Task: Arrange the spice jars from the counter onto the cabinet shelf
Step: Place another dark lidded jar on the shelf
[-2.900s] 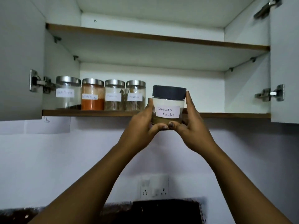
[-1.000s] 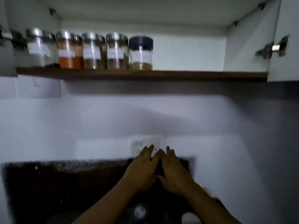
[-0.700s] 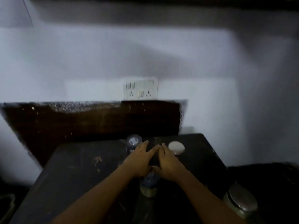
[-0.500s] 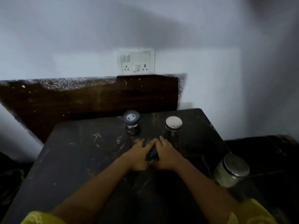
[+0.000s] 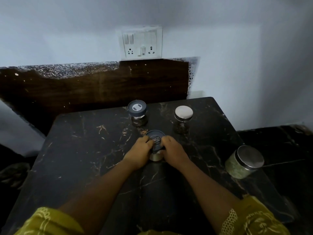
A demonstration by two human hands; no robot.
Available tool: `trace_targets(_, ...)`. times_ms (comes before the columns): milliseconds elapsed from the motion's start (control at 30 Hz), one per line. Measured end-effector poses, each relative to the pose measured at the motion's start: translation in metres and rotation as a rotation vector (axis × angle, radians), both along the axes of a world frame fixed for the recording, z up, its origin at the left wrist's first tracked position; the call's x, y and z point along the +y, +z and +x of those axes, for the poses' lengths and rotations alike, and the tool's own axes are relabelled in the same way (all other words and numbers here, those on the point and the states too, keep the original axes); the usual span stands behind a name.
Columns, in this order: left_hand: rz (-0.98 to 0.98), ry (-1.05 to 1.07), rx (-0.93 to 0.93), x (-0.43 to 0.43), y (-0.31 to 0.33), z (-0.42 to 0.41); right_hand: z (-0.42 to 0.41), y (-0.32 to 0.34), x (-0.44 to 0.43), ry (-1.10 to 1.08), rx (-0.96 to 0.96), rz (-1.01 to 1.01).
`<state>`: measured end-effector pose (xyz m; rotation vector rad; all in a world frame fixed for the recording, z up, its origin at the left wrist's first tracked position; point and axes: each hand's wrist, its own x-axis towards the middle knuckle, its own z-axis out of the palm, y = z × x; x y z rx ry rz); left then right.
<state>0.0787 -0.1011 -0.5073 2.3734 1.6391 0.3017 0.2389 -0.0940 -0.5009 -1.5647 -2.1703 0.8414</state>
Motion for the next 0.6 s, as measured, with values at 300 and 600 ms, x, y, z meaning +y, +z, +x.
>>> trace_targets(300, -0.401, 0.260, -0.871, 0.000, 0.018, -0.026, 0.010, 0.035, 0.015, 0.015, 0.298, -0.029)
trace_targets(600, -0.553, 0.238, -1.214, -0.008, 0.055, -0.049, -0.021, 0.059, 0.001, -0.113, 0.732, -0.380)
